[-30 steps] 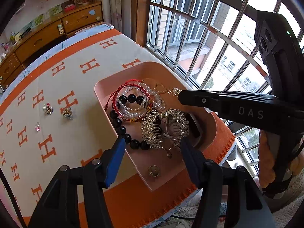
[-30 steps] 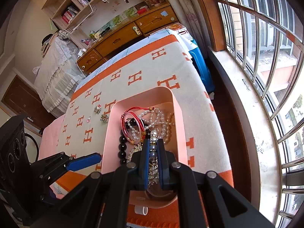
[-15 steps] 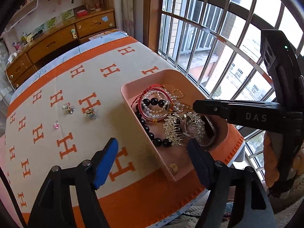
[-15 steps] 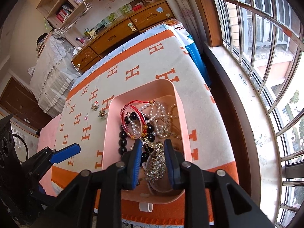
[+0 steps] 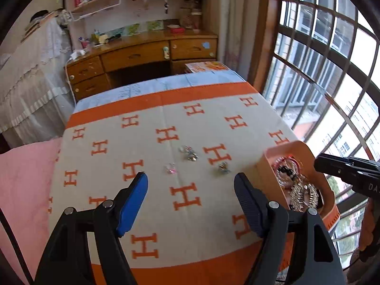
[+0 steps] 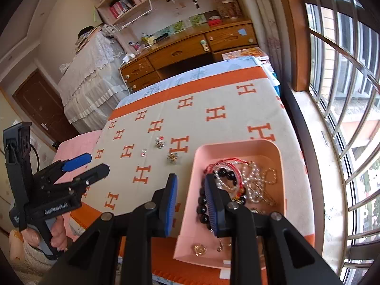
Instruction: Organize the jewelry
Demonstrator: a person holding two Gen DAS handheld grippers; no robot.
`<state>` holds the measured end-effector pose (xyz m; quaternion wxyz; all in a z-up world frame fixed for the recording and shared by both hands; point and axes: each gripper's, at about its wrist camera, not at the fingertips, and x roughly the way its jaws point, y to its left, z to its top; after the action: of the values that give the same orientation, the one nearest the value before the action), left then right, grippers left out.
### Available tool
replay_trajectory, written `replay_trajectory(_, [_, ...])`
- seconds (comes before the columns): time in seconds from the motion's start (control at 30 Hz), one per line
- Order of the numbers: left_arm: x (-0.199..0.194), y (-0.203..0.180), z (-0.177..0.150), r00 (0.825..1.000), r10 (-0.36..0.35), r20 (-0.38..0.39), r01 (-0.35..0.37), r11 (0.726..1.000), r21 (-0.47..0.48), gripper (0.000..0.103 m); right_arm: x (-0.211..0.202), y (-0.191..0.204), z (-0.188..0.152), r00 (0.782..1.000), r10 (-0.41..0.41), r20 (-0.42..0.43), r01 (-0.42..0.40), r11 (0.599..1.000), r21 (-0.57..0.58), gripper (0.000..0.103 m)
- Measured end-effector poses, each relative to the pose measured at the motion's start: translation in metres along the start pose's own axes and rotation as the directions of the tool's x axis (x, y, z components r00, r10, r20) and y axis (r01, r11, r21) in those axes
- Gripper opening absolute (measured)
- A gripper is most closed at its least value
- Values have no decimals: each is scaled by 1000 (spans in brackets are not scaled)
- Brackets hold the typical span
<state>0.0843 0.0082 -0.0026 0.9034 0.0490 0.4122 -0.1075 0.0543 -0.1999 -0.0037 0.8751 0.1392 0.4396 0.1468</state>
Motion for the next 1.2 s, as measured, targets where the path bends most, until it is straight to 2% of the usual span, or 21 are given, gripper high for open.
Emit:
replay_trajectory(0.2, [-16,41,29,993,92,78,-89,995,-36,73,5,36,42,999,49,-22,-51,994,-100,24])
replay_trajectory(0.37, [-4,52,43,991,101,83,-98,994,-42,74,22,51,65,995,80,-60,-87,990,-111,24])
replay_trajectory(0.53, [46,49,41,999,46,-12,-47,999,-17,74,72,47,68,982,67,-176,-83,993,-82,24])
replay_trajectory(0.77, [113,32,25,990,-38,-134,47,997,66,74,144,38,47,934,21,-356,-48,997,-68,24])
replay_trajectory(1.0, [141,28,18,980,-49,-193,74,989,129,74,173,52,27,919,-103,-381,30,981,-194,24])
replay_trajectory(1.03, [142,28,17,979,-60,-195,87,988,131,74,175,51,27,919,-105,-380,30,980,-199,25])
replay_trajectory(1.07, [143,27,17,978,-72,-195,99,986,132,74,174,52,28,928,-108,-357,32,977,-211,24])
replay_trajectory(1.2, [149,23,18,973,-106,-204,135,982,134,74,185,49,25,915,-143,-378,48,968,-248,24])
